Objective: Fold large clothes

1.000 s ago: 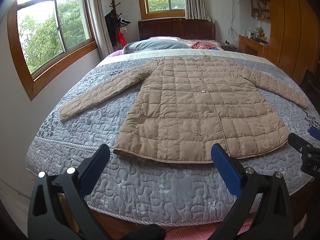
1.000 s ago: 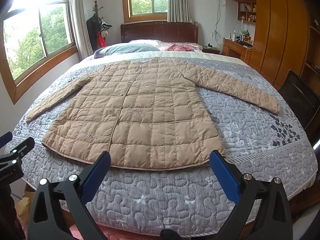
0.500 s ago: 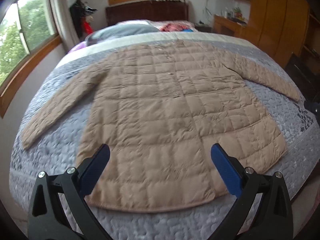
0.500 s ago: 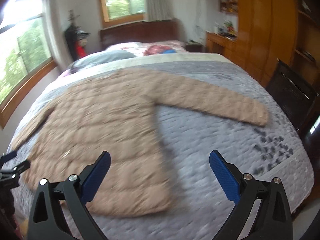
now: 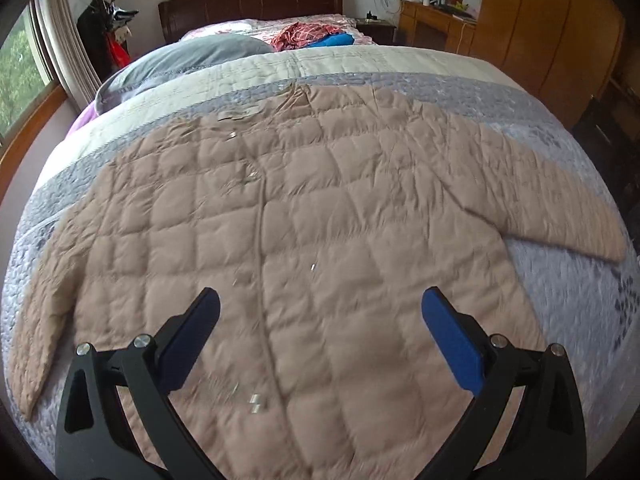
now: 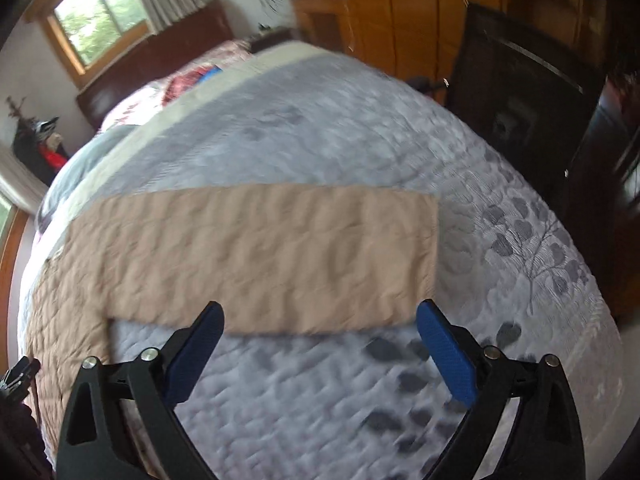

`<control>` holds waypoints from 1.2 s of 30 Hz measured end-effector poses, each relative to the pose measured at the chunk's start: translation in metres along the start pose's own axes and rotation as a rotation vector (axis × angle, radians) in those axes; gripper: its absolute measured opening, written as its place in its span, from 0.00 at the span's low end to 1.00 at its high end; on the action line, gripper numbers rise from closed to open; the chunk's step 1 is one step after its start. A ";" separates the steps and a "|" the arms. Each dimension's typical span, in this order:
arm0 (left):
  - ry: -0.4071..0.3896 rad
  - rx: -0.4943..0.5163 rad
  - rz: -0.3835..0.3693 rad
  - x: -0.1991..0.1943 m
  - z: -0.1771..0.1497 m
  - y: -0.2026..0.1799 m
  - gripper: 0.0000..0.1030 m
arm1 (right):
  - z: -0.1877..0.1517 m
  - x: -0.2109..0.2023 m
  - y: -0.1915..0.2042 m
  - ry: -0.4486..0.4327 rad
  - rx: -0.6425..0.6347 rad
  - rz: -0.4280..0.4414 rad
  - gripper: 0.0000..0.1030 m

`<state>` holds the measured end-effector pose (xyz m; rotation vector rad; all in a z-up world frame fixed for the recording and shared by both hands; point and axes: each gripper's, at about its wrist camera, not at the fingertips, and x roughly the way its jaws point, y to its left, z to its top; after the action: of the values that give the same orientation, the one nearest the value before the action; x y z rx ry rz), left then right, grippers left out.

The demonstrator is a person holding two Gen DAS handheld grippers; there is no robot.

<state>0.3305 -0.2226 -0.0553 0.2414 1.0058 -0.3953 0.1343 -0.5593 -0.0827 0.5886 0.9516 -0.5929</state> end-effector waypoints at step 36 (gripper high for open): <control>0.070 -0.170 -0.221 0.060 0.007 0.052 0.28 | 0.018 0.009 0.156 -0.029 -0.218 0.489 0.07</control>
<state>0.3870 -0.1908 -0.1020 -0.0097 1.1332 -0.5010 0.2565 -0.4647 -0.0516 0.5874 0.7931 -0.0598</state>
